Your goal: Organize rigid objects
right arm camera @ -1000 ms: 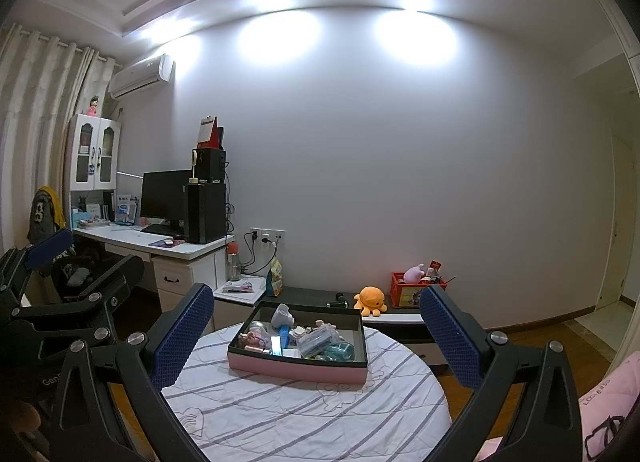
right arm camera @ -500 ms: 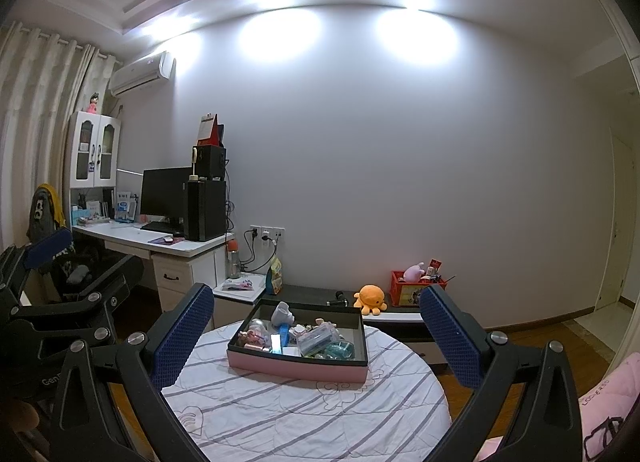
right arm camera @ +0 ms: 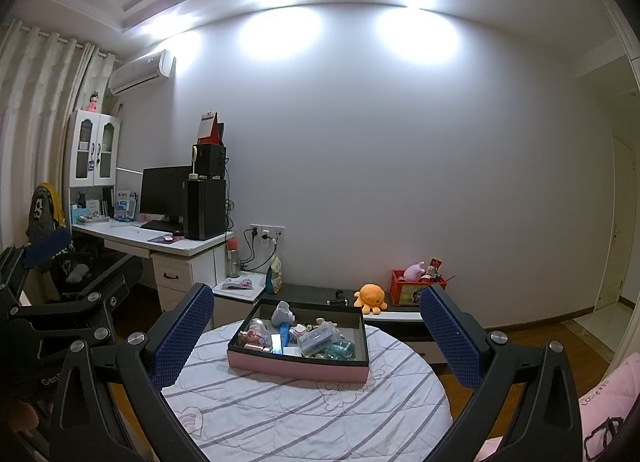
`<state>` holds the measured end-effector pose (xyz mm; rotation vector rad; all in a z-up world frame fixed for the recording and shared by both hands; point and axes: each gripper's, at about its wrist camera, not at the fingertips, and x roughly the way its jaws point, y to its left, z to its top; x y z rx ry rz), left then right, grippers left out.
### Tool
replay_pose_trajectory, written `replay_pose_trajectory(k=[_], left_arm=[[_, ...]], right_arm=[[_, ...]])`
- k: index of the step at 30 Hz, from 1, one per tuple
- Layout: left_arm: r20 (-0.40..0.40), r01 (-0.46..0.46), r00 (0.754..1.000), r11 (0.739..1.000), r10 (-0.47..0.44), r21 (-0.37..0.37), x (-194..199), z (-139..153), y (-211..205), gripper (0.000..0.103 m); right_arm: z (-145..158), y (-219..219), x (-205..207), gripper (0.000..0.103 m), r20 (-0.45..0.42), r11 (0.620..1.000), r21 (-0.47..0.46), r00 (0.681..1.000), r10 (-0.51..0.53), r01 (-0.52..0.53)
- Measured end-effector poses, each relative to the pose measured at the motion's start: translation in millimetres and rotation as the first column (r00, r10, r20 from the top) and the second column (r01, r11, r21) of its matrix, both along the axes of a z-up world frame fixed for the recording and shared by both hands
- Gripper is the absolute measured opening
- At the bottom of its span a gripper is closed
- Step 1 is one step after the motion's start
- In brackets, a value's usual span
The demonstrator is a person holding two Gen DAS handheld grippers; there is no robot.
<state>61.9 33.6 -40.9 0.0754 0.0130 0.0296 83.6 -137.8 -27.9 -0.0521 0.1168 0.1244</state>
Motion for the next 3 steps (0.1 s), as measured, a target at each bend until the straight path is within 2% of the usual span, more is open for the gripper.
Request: replay_pose_trajectory(k=[3], left_arm=[[-0.001,-0.001,1.0,1.0,0.001,0.005,1.1,0.0,1.1,0.103]], right_arm=[[0.0,0.9,1.6,0.103,-0.005,1.0,-0.001,1.0,0.0,0.0]])
